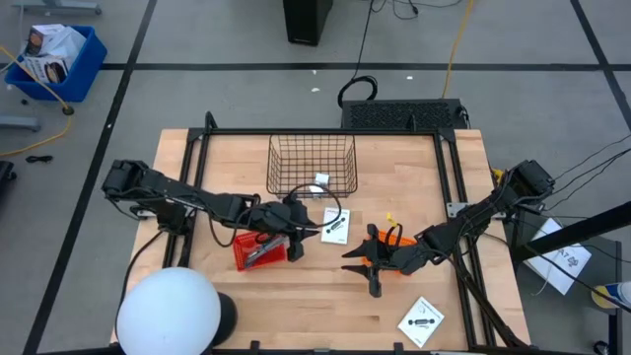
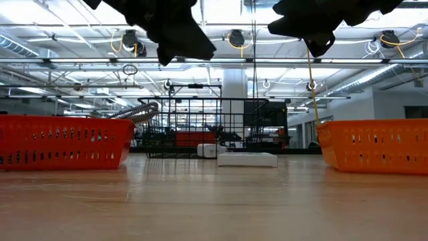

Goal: Pick and place items into bin
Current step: Put the top card reader box into the orange basket

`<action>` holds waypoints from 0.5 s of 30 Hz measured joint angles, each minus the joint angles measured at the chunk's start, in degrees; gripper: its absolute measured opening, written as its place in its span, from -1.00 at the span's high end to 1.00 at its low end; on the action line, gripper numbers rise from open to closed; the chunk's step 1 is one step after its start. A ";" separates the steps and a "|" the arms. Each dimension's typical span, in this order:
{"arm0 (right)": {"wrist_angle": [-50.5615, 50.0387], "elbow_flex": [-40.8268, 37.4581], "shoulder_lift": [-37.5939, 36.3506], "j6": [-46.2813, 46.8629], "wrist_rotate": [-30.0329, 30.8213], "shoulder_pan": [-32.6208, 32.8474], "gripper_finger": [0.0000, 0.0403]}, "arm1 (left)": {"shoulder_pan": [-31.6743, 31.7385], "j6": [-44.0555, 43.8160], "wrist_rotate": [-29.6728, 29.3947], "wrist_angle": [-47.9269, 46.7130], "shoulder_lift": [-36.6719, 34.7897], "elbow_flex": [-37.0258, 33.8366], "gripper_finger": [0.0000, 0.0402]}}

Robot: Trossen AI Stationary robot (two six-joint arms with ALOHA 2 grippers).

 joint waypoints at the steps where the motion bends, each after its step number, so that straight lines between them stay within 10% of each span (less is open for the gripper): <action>1: 0.17 0.00 0.00 0.00 0.00 0.00 0.38 | -0.16 -0.11 -0.02 1.29 0.52 0.03 0.62; 15: 0.25 0.00 0.00 0.09 0.13 -0.04 0.38 | -0.74 1.35 0.50 6.55 1.10 0.13 0.62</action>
